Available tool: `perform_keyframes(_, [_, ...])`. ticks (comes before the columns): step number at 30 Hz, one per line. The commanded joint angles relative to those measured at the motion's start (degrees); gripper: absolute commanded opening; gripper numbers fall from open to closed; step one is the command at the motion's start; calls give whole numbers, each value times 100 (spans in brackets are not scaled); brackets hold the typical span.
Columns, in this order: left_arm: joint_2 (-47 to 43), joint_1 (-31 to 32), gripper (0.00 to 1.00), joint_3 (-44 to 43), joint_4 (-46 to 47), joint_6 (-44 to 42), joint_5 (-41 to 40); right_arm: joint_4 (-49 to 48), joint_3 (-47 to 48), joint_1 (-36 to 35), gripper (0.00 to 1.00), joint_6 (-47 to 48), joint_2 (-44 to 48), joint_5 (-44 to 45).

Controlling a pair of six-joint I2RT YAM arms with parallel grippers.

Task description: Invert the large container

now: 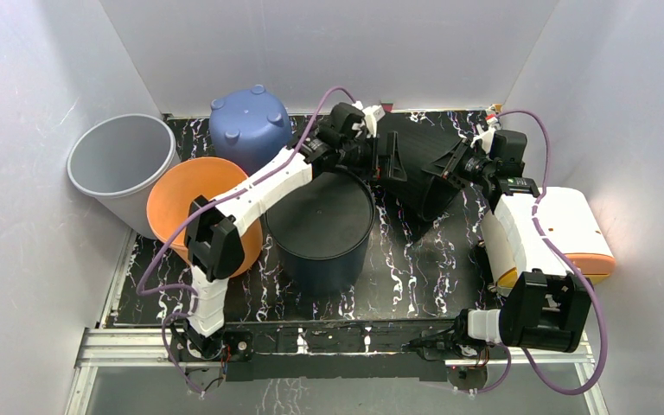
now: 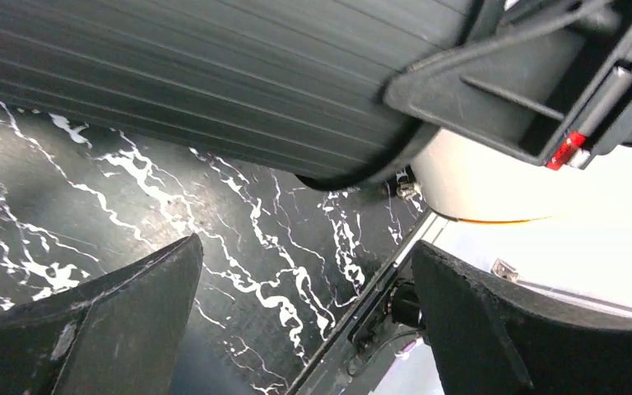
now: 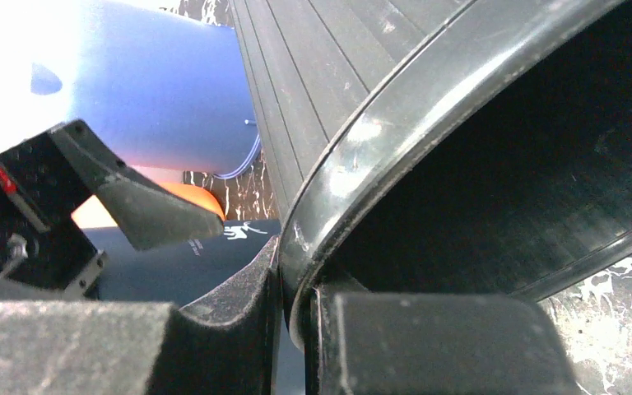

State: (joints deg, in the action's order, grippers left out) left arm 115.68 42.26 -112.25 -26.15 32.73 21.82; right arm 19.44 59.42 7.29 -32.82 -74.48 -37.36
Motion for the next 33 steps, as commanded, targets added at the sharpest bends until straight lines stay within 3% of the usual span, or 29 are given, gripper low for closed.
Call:
perform_keyframes(1, [-920, 185, 98, 639, 547, 402, -231, 2, 167, 25, 0, 164, 261, 56])
perform_keyframes(4, [-1105, 269, 98, 885, 708, 543, -209, 14, 169, 26, 0, 153, 268, 27])
perform_keyframes(11, [-1482, 319, 98, 179, -101, 46, -1013, 64, 180, 25, 0, 154, 328, -3])
perform_keyframes(18, [-1676, 78, 98, -555, -1690, -164, -2396, 34, 206, 24, 0, 118, 311, -90])
perform_keyframes(24, [-2529, -361, 98, 291, -2165, -38, -2865, 6, 174, 21, 0, 119, 297, -142])
perform_keyframes(28, [-2876, -755, 98, 764, -2201, -4, -2642, -124, 115, 20, 0, 42, 243, -259])
perform_keyframes(33, [-2881, -777, 98, 1048, -2214, 58, -2181, -144, 138, 26, 0, 21, 185, -289])
